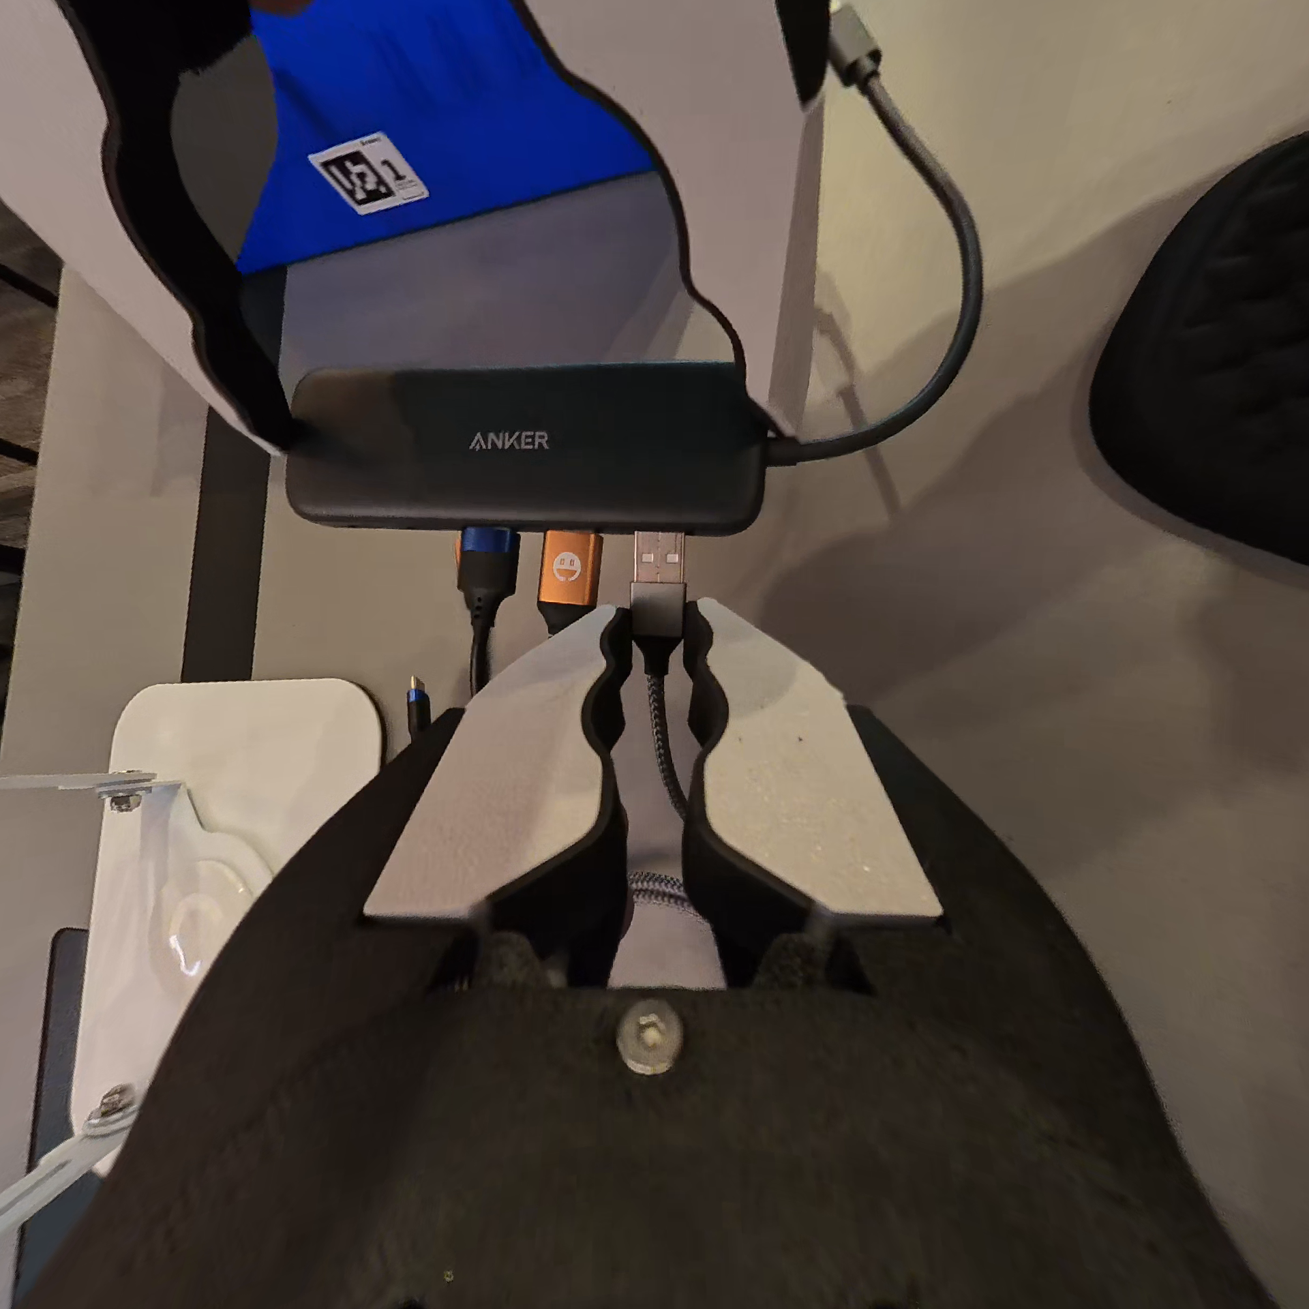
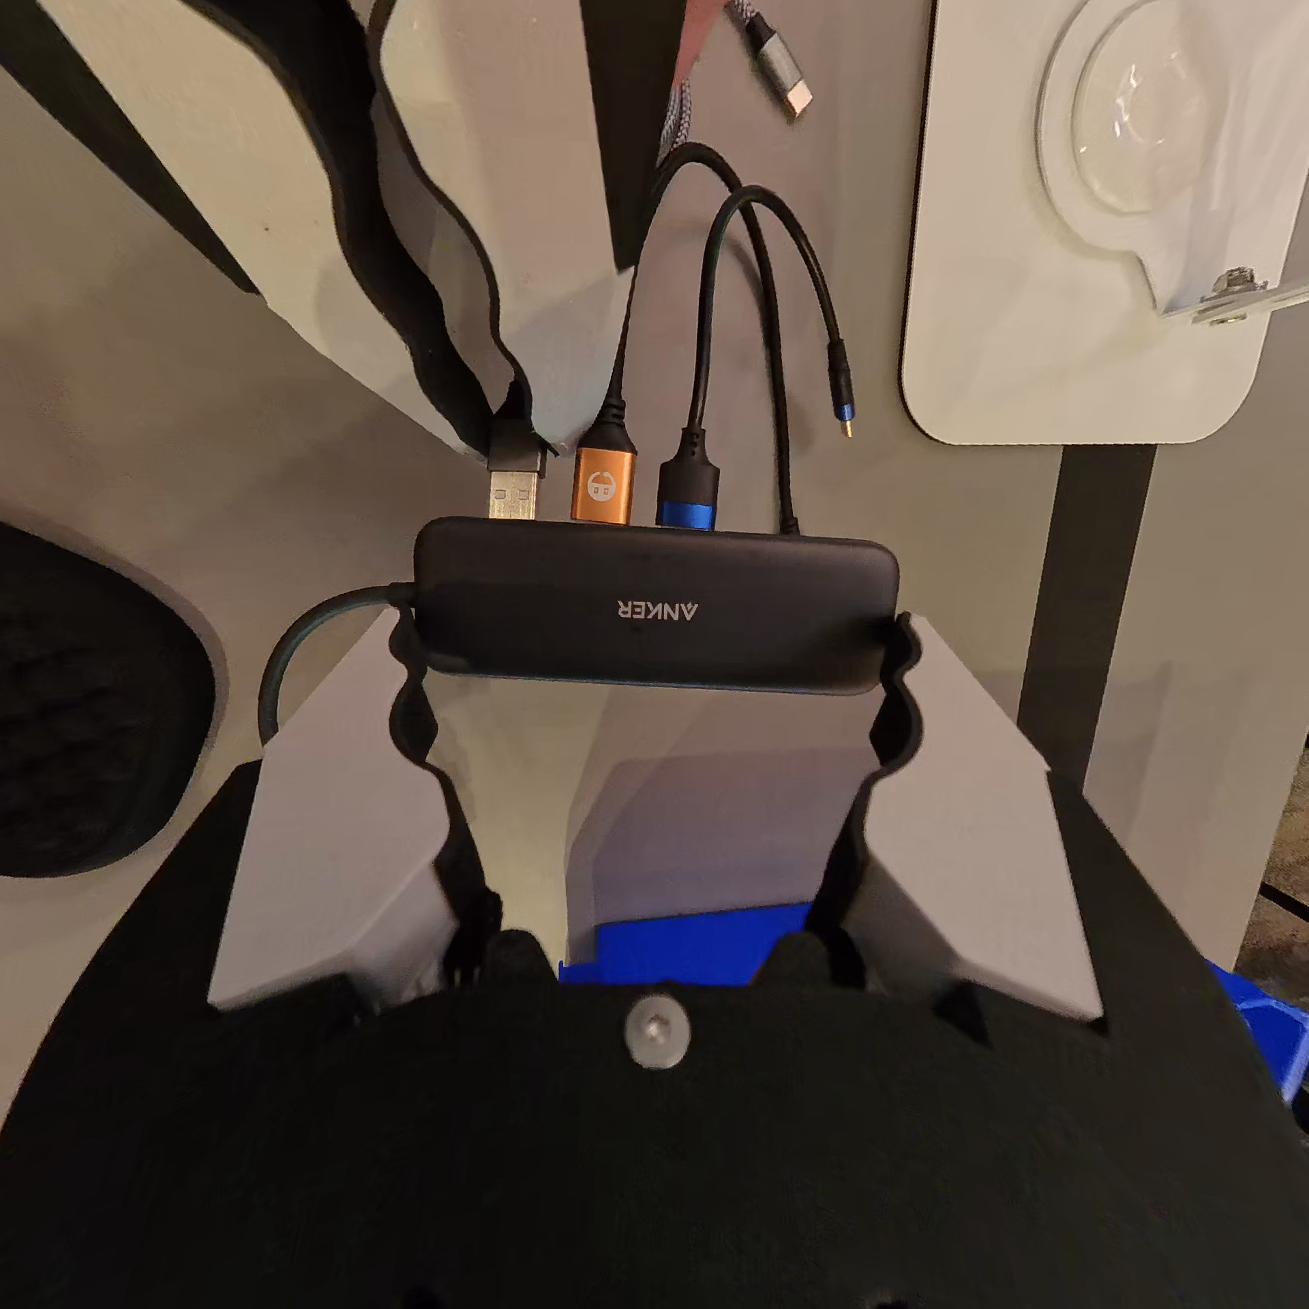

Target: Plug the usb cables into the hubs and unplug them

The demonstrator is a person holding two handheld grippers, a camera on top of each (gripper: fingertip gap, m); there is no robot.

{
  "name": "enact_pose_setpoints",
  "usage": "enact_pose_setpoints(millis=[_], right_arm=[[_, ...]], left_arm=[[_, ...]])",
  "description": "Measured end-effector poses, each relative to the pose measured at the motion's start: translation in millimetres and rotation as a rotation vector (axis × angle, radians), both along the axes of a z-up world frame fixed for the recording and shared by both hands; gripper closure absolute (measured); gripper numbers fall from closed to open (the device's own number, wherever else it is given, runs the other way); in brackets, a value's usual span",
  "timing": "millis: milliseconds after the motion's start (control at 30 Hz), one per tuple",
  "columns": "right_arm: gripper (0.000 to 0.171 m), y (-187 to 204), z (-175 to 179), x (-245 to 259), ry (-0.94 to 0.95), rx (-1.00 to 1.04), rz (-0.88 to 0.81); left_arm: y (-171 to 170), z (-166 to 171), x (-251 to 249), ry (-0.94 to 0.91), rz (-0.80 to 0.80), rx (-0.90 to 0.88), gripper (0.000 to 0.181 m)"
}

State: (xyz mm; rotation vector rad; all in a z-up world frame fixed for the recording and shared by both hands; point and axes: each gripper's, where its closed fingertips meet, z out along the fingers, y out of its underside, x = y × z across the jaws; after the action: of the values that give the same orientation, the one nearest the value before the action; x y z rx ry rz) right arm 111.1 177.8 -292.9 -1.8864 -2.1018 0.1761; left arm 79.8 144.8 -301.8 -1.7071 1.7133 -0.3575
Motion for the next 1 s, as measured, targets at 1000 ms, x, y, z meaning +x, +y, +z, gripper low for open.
enact_pose_setpoints(millis=[1000], right_arm=[[0.044,-12.0,-82.7,-5.8,0.143,-0.119,-0.078]], left_arm=[[-5.1,-53.6,-16.3,0.114,-0.075,-0.126,0.167]])
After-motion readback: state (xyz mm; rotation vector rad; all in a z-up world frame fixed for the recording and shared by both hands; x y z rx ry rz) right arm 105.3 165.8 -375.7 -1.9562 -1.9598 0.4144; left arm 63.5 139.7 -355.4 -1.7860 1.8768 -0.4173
